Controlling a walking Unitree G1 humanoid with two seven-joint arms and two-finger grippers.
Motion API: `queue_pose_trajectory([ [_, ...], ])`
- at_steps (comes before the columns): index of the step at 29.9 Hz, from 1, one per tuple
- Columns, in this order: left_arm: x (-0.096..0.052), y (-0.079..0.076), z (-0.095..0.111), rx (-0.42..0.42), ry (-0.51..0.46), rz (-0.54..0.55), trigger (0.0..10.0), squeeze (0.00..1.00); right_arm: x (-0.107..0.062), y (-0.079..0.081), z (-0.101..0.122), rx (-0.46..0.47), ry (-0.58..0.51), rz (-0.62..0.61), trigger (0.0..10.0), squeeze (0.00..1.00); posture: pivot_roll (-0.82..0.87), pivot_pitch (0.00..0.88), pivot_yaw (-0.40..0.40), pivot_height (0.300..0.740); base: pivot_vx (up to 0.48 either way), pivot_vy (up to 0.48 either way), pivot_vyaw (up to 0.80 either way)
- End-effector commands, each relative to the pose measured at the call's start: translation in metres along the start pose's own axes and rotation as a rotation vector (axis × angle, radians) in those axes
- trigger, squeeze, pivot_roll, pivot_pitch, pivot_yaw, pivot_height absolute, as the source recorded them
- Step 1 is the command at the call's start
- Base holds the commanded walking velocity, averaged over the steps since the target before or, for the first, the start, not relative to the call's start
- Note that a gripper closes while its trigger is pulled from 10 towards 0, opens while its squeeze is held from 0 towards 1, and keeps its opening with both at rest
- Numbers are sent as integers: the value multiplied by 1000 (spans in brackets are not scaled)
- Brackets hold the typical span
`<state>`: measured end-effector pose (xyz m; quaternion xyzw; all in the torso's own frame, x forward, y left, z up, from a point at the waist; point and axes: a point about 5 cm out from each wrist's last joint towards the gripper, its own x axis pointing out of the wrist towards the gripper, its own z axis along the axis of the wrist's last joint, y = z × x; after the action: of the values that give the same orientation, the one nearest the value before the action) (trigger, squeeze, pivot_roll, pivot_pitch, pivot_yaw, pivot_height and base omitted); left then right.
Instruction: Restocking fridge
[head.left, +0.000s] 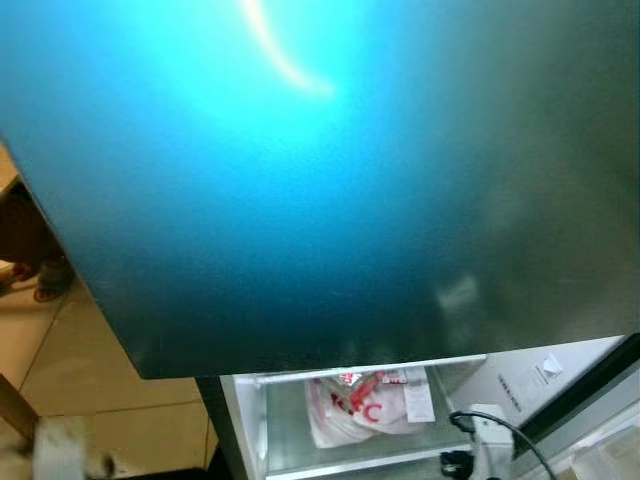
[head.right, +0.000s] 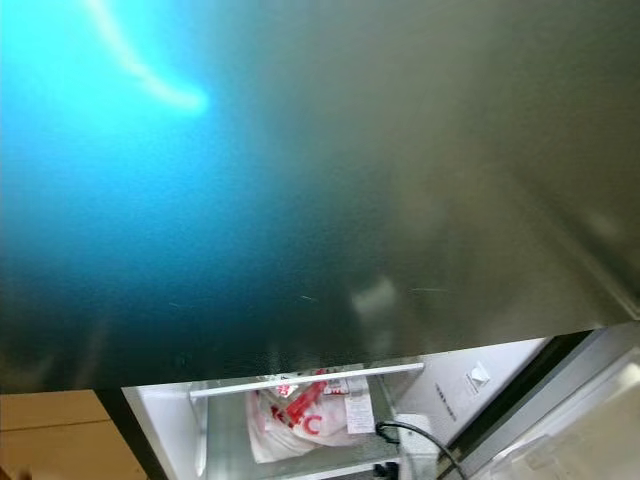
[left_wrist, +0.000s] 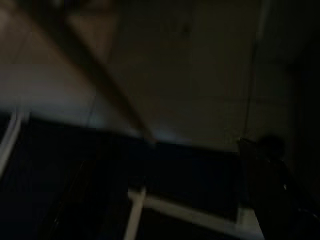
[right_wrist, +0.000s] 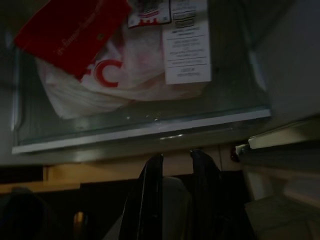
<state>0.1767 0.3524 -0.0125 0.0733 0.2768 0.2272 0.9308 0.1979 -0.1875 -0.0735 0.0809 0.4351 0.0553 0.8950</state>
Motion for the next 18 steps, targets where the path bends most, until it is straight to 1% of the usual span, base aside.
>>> queue_pose_trajectory([
  [1, -6, -15, -16, -3, 51, -42, 10000, 0, -1, -2, -1, 17, -9, -8, 10000, 0, 75, 21, -60, 659, 0, 0, 0],
  [2, -6, -15, -16, -3, 51, -42, 10000, 0, -1, -2, -1, 17, -9, -8, 10000, 0, 75, 21, -60, 659, 0, 0, 0],
  [3, -4, -23, -10, 2, 9, -70, 10000, 0, -1, -2, -2, 20, -10, -6, 10000, 0, 76, 20, -58, 659, 0, 0, 0],
  [4, -4, -28, -9, 1, -3, -80, 10000, 0, -1, -2, -2, 21, -11, -6, 10000, 0, 76, 20, -58, 659, 0, 0, 0],
  [5, -4, -28, -9, 1, -3, -80, 10000, 0, -1, -2, -2, 21, -11, -6, 10000, 0, 76, 20, -58, 659, 0, 0, 0],
  [6, -5, -33, -10, -3, -9, -95, 10000, 0, -1, -1, -2, 25, -12, -6, 10000, 0, 76, 15, -54, 659, 0, 0, 0],
  [8, -6, -39, -11, -3, -10, -116, 10000, 0, -1, -1, -3, 28, -12, -5, 10000, 0, 76, 15, -54, 659, 0, 0, 0],
  [9, -6, -39, -11, -3, -10, -116, 10000, 0, -1, -1, -3, 28, -12, -5, 10000, 0, 76, 15, -54, 659, 0, 0, 0],
  [11, -9, -48, -15, 5, -7, -149, 10000, 0, -1, 0, -3, 35, -15, -2, 10000, 0, 77, 9, -52, 659, 0, 0, 0],
  [14, -11, -56, -18, 17, -6, -177, 10000, 0, -1, 1, -2, 46, -26, 6, 10000, 0, 77, 9, -52, 659, 0, 0, 0],
  [15, -11, -56, -18, 17, -6, -177, 10000, 0, -1, 1, -2, 46, -26, 6, 10000, 0, 77, 9, -52, 659, 0, 0, 0],
  [18, -14, -62, -22, 27, 0, -198, 10000, 0, -1, 2, -2, 53, -31, 11, 10000, 0, 76, 4, -50, 673, 0, 0, 0],
])
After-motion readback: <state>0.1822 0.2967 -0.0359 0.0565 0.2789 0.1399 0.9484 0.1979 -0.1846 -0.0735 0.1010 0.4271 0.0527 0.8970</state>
